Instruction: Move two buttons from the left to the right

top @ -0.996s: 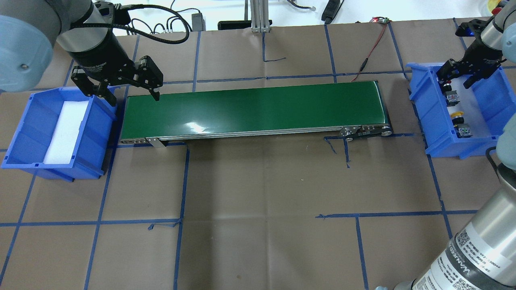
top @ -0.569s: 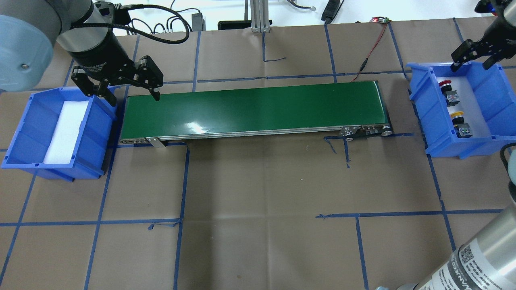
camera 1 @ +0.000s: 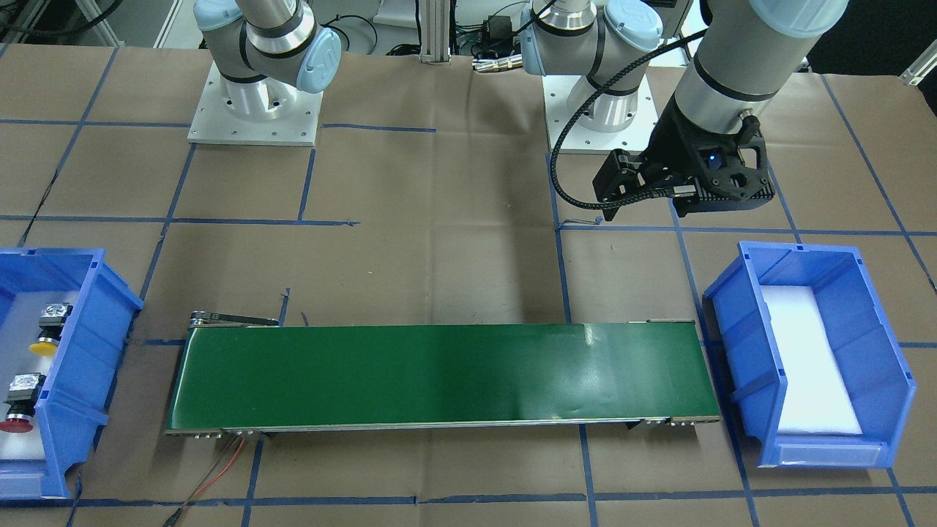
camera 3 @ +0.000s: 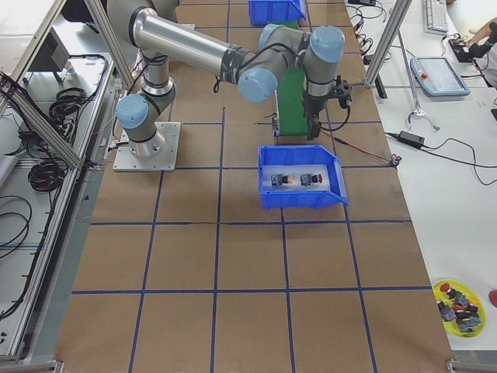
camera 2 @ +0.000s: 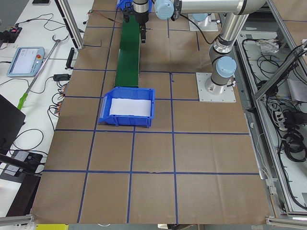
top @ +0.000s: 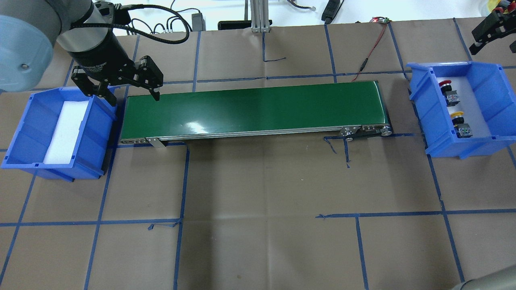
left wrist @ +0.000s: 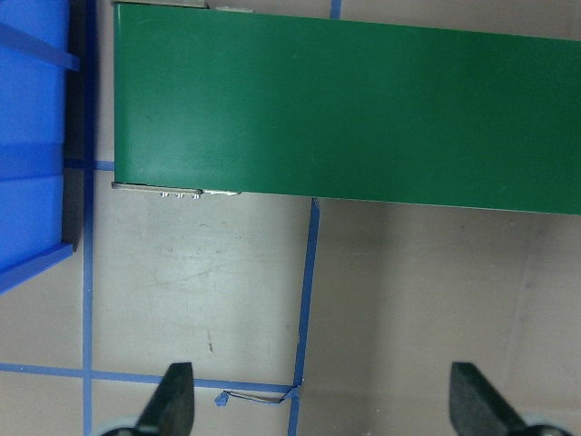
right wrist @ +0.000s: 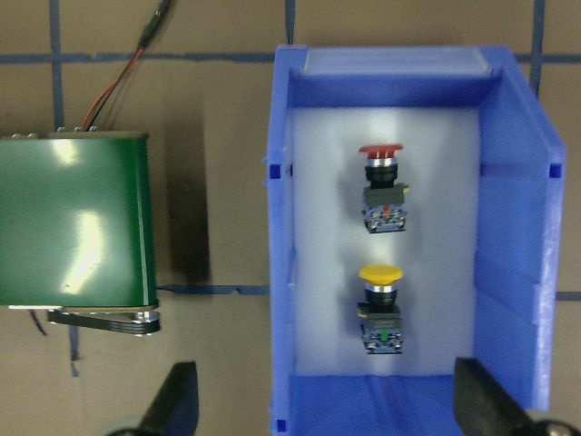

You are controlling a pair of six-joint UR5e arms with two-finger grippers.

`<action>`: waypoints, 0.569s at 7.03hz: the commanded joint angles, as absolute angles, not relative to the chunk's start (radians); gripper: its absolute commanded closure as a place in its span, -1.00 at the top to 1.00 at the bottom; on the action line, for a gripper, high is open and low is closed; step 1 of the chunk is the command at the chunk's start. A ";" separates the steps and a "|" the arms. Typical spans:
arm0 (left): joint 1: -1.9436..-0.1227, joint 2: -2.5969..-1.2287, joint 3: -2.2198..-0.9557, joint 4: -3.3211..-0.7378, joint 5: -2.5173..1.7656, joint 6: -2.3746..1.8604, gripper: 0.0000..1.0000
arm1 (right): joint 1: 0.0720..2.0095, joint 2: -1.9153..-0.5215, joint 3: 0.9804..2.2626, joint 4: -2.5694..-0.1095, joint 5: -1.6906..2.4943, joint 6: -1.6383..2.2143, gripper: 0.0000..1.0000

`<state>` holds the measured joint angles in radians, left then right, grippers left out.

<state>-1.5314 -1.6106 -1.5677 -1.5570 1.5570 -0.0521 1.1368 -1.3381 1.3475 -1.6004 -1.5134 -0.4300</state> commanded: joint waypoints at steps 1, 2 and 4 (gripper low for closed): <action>-1.532 -1.612 -1.568 -1.557 1.557 -0.052 1.00 | 1.314 -1.449 1.356 -1.508 -1.525 -0.153 1.00; -1.532 -1.614 -1.566 -1.557 1.557 -0.054 1.00 | 1.392 -1.485 1.405 -1.499 -1.529 -0.087 1.00; -1.532 -1.615 -1.565 -1.557 1.557 -0.054 1.00 | 1.431 -1.581 1.526 -1.520 -1.522 -0.020 1.00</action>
